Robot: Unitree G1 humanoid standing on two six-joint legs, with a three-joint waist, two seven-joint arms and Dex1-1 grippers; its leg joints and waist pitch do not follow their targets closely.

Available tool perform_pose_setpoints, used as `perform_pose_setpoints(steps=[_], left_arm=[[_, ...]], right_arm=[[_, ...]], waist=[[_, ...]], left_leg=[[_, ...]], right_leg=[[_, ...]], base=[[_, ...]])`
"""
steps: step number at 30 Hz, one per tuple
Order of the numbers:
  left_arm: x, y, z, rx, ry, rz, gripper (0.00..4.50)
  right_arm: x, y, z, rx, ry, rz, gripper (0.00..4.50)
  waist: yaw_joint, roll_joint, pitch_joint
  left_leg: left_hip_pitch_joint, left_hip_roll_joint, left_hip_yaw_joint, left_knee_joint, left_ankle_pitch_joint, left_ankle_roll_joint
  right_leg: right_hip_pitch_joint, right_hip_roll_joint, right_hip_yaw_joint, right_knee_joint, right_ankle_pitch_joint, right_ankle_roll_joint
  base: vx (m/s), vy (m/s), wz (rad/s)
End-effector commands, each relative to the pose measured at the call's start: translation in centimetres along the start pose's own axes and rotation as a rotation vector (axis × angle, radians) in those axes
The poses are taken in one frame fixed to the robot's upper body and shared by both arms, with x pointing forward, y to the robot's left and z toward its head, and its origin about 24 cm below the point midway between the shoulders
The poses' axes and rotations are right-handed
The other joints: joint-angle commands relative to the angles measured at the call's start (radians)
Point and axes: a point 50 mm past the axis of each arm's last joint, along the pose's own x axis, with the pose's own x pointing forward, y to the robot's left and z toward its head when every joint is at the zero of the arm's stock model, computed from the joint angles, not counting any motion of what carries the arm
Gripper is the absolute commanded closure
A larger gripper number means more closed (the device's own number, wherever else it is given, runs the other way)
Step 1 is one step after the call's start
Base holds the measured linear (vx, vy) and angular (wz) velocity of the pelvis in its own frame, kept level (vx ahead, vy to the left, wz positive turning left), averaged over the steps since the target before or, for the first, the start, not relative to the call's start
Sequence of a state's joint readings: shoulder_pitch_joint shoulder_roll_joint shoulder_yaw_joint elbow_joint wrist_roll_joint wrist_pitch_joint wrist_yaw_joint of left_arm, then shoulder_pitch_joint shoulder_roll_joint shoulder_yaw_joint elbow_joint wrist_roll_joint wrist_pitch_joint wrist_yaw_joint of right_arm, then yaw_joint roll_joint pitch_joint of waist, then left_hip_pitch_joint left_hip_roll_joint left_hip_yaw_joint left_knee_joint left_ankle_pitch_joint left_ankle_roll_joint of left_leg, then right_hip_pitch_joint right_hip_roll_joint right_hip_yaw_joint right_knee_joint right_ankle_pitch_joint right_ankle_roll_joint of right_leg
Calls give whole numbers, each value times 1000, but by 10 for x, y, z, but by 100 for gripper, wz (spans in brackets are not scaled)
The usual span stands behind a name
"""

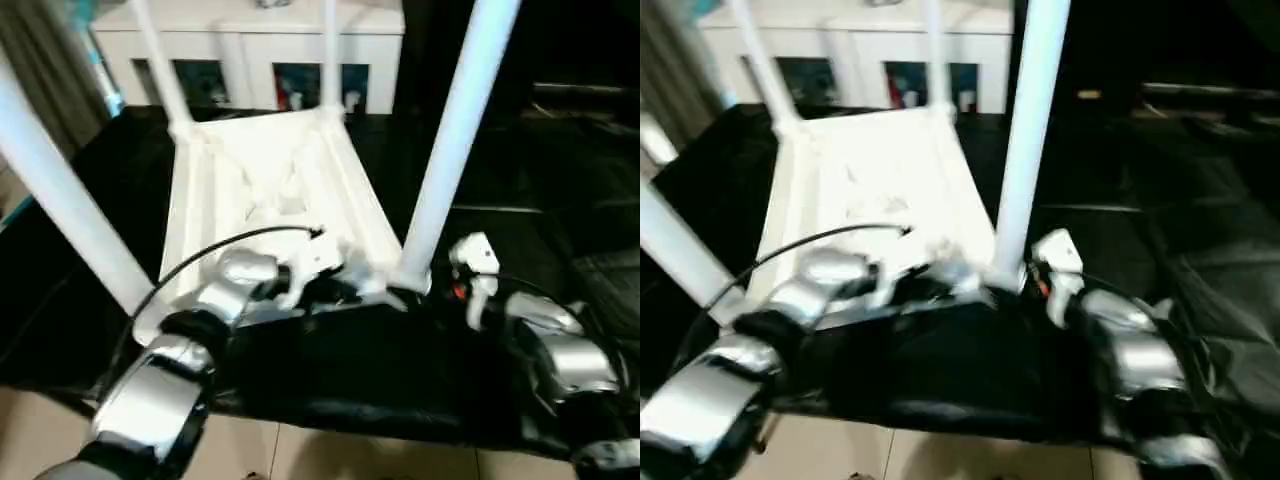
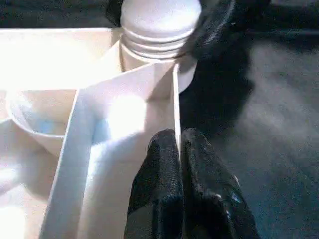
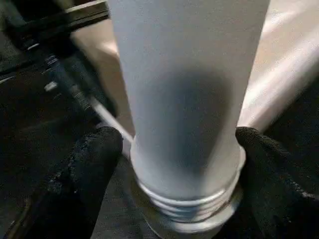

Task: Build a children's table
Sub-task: Rotate leg to tighten

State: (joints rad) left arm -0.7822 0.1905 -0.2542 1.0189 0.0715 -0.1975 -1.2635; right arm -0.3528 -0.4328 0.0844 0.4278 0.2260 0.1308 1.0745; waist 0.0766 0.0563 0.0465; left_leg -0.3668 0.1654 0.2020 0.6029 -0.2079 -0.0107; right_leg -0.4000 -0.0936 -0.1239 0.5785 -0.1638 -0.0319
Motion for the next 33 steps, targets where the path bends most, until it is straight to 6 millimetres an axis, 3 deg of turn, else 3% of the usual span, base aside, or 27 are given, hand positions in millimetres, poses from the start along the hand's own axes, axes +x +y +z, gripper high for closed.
perform_pose_setpoints(steps=[1,3,8,9,12,17,19,22,24,27,28,29,30,33], left_arm=[[3,-5,8,43,-18,-100,450],[-2,-6,7,38,-16,-128,450],[-6,-7,6,39,-14,-144,450],[-6,-7,6,39,-14,-143,450],[-7,-7,6,40,-16,-138,450],[-7,-7,6,39,-15,-137,450],[-8,-7,5,39,-12,-135,450],[-8,-7,5,35,-14,-124,450],[-1,-1,6,5,-20,-3,450],[2,0,8,-10,-30,36,450],[10,0,9,-35,-47,90,450],[17,-1,11,-47,-56,133,450],[18,-1,11,-48,-56,138,450],[34,-1,12,-99,-67,242,450]], right_arm=[[1,8,3,-21,26,112,66],[-2,9,4,-38,54,148,66],[1,10,6,-53,80,183,66],[2,10,5,-53,82,189,91],[5,12,5,-53,87,204,107],[6,13,5,-51,93,220,153],[6,14,4,-38,85,222,166],[7,14,3,-24,76,209,174],[14,11,-9,32,39,42,175],[17,9,-13,48,31,-34,177],[22,8,-20,89,11,-164,177],[26,7,-26,132,-6,-283,177],[27,7,-27,137,-8,-297,177],[36,8,-36,211,-26,-477,178]], waist=[[8,-15,-64],[18,-13,-66],[23,-17,-69],[23,-17,-69],[25,-23,-68],[25,-21,-69],[26,-15,-69],[25,-18,-69],[25,-15,-68],[15,-17,-64],[12,-18,-62],[5,-14,-60],[-4,-14,-59],[-21,-18,-55]], left_leg=[[10,84,-34,-70,-177,110],[15,88,-35,-72,-171,97],[9,86,-35,-70,-138,98],[9,84,-33,-68,-137,99],[7,82,-33,-68,-132,99],[8,83,-33,-67,-125,100],[9,83,-34,-67,-127,99],[8,82,-34,-67,-127,98],[9,83,-34,-68,-132,90],[14,79,-35,-73,-180,51],[11,78,-36,-74,-184,50],[14,81,-38,-77,-194,36],[13,79,-41,-81,-218,22],[14,71,-40,-80,-247,29]], right_leg=[[56,-87,65,-68,-238,-213],[53,-88,67,-64,-227,-213],[57,-91,68,-51,-143,-233],[57,-92,68,-54,-150,-232],[58,-92,67,-57,-182,-219],[56,-89,67,-56,-183,-213],[56,-89,66,-57,-188,-212],[57,-89,66,-57,-182,-212],[55,-90,67,-59,-189,-212],[54,-90,64,-71,-281,-192],[56,-90,64,-74,-298,-185],[49,-92,67,-78,-318,-180],[53,-90,64,-84,-351,-167],[53,-88,64,-94,-406,-149]], base=[[0,0,0],[0,0,0],[0,0,0],[0,0,0],[0,0,0],[0,0,0],[0,0,0],[0,0,0],[0,0,0],[0,0,0],[0,0,0],[0,0,0],[0,0,0],[0,0,0]])
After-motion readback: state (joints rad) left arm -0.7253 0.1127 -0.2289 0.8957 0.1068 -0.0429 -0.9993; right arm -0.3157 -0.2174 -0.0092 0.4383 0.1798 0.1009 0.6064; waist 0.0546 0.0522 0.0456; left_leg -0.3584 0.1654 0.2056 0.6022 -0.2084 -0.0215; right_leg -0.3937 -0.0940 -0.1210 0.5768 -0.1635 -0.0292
